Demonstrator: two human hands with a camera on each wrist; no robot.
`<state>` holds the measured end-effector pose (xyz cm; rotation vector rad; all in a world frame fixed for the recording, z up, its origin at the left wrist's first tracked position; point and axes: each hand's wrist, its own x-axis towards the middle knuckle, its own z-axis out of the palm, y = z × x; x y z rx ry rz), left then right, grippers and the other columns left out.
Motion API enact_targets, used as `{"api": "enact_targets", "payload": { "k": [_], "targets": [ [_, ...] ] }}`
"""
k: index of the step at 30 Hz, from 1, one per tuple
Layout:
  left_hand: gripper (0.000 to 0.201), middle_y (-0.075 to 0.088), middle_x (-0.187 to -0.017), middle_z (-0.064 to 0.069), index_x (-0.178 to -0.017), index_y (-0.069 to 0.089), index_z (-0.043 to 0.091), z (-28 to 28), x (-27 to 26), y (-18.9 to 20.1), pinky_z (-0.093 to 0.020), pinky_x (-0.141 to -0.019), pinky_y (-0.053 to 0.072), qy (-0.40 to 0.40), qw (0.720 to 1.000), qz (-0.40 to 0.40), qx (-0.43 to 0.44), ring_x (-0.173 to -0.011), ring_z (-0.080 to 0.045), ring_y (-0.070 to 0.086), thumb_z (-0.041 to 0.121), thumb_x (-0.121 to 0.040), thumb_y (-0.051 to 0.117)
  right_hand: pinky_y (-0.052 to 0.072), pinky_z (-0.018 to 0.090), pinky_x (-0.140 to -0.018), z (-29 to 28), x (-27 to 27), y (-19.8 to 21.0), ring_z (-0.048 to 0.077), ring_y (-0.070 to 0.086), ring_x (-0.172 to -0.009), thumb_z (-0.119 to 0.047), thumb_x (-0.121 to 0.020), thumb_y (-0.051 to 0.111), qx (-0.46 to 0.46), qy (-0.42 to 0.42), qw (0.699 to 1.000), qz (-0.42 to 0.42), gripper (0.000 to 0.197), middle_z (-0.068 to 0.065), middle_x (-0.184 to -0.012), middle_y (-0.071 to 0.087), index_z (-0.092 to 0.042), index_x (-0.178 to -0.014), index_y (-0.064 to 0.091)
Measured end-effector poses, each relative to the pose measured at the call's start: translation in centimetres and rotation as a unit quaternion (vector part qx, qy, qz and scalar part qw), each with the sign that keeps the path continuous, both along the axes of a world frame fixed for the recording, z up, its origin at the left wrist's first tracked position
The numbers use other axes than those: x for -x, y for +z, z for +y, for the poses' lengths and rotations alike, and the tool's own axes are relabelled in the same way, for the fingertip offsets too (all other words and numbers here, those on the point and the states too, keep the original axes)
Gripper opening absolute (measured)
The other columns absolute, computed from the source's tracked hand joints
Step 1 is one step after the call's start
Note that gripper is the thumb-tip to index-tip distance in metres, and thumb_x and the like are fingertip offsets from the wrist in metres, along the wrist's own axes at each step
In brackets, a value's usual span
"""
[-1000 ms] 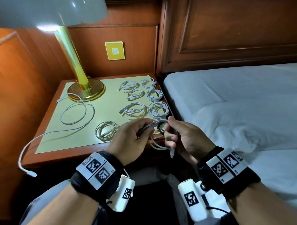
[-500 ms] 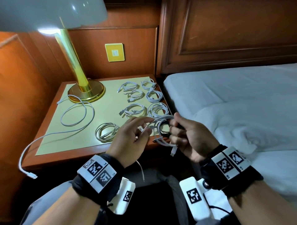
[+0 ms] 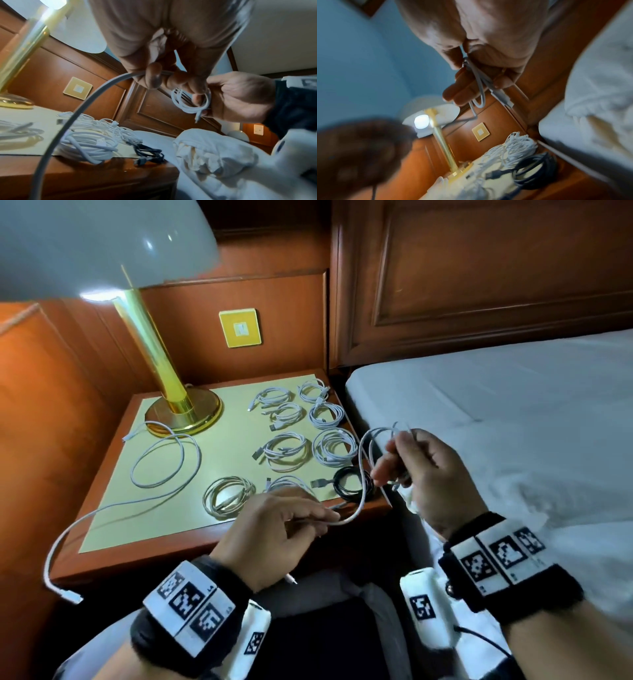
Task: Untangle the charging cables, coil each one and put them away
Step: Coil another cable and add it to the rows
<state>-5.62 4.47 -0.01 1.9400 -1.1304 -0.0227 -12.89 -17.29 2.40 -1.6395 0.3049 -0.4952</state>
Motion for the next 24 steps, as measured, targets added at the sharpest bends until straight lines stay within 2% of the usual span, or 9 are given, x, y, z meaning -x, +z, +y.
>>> {"api": "enact_targets", "payload": {
  "k": [2,5,8,11,14,16,18,21,24],
  "targets": [
    [0.029,0.073,-0.089,0.008,-0.094,0.081,0.02,-0.3,0.4,0.1,-0.022,-0.077,0.056,-0.023,0.999,0.032,0.029,-0.084,-0.01,0.071,-0.004,-0.078,0.074,0.056,0.025,-0.067,1.2,0.2,-0.6,0.015,0.072,-0.069,-0.026,-0.105,0.046,0.103,0.063,0.992,0.024,0.024,0.005,-0.074,0.074,-0.013,-0.088,0.058],
    [0.015,0.074,-0.082,0.004,-0.086,0.076,0.019,-0.7,0.4,0.3,-0.029,-0.073,0.056,0.019,0.995,0.061,0.081,-0.077,-0.015,0.071,0.006,-0.08,0.081,0.056,0.03,-0.073,2.3,0.2,-1.5,0.014,0.072,-0.071,-0.029,-0.104,0.049,0.144,0.139,0.977,0.072,0.023,0.0,-0.073,0.073,-0.019,-0.086,0.059],
    [0.011,0.073,-0.078,0.001,-0.08,0.072,0.016,-0.9,-0.1,0.1,-0.028,-0.07,0.055,0.079,0.982,0.106,0.134,-0.072,-0.018,0.069,0.019,-0.076,0.083,0.052,0.034,-0.065,2.7,0.0,-2.2,0.017,0.064,-0.057,-0.034,-0.104,0.047,0.093,0.175,0.973,0.118,0.032,-0.008,-0.056,0.057,-0.008,-0.089,0.056],
    [0.014,0.072,-0.079,0.001,-0.08,0.069,0.018,-1.2,-0.7,-0.5,-0.038,-0.07,0.057,0.106,0.979,0.12,0.129,-0.071,-0.022,0.069,0.022,-0.077,0.082,0.035,0.024,-0.052,3.0,-0.2,-2.2,0.007,0.04,-0.047,-0.048,-0.099,0.047,0.067,0.174,0.975,0.121,0.042,-0.011,-0.053,0.042,-0.011,-0.081,0.057],
    [0.012,0.068,-0.086,0.0,-0.086,0.067,0.022,-1.5,-0.3,-0.5,-0.047,-0.068,0.057,0.087,0.98,0.105,0.145,-0.07,-0.029,0.066,0.028,-0.082,0.077,0.025,0.023,-0.045,3.2,-0.4,-1.9,0.011,0.029,-0.045,-0.063,-0.086,0.054,0.005,0.202,0.972,0.123,0.05,-0.004,-0.053,0.034,-0.016,-0.071,0.056],
    [0.01,0.067,-0.087,0.001,-0.096,0.067,0.02,-1.4,-0.1,-0.3,-0.041,-0.062,0.053,0.077,0.983,0.093,0.14,-0.065,-0.022,0.062,0.028,-0.09,0.07,0.021,0.023,-0.043,3.4,-0.3,-1.5,0.012,0.024,-0.044,-0.057,-0.091,0.059,-0.076,0.224,0.965,0.113,0.048,-0.002,-0.051,0.031,-0.018,-0.066,0.046],
    [0.022,0.068,-0.086,0.005,-0.106,0.065,0.02,-1.2,-0.1,0.0,-0.033,-0.062,0.05,0.063,0.985,0.113,0.111,-0.064,-0.013,0.061,0.036,-0.092,0.066,0.019,0.02,-0.041,3.5,-0.1,-0.8,0.01,0.021,-0.041,-0.046,-0.09,0.055,-0.164,0.221,0.955,0.108,0.042,-0.002,-0.049,0.028,-0.016,-0.066,0.037],
    [0.033,0.073,-0.101,0.008,-0.113,0.065,0.022,-1.3,0.1,0.0,-0.035,-0.083,0.057,0.047,0.989,0.124,0.061,-0.09,-0.014,0.07,0.035,-0.085,0.077,0.021,0.017,-0.038,3.5,-0.1,-0.3,0.009,0.021,-0.04,-0.039,-0.095,0.049,-0.24,0.192,0.946,0.106,0.04,-0.005,-0.047,0.026,-0.016,-0.067,0.033],
    [0.025,0.074,-0.096,0.009,-0.108,0.068,0.024,-1.5,0.1,-0.2,-0.043,-0.085,0.056,0.079,0.989,0.111,0.06,-0.091,-0.015,0.071,0.024,-0.085,0.078,0.023,0.016,-0.039,3.6,-0.4,-0.7,0.008,0.024,-0.041,-0.036,-0.101,0.045,-0.226,0.172,0.953,0.104,0.04,-0.006,-0.048,0.029,-0.015,-0.069,0.035]
  ]
}}
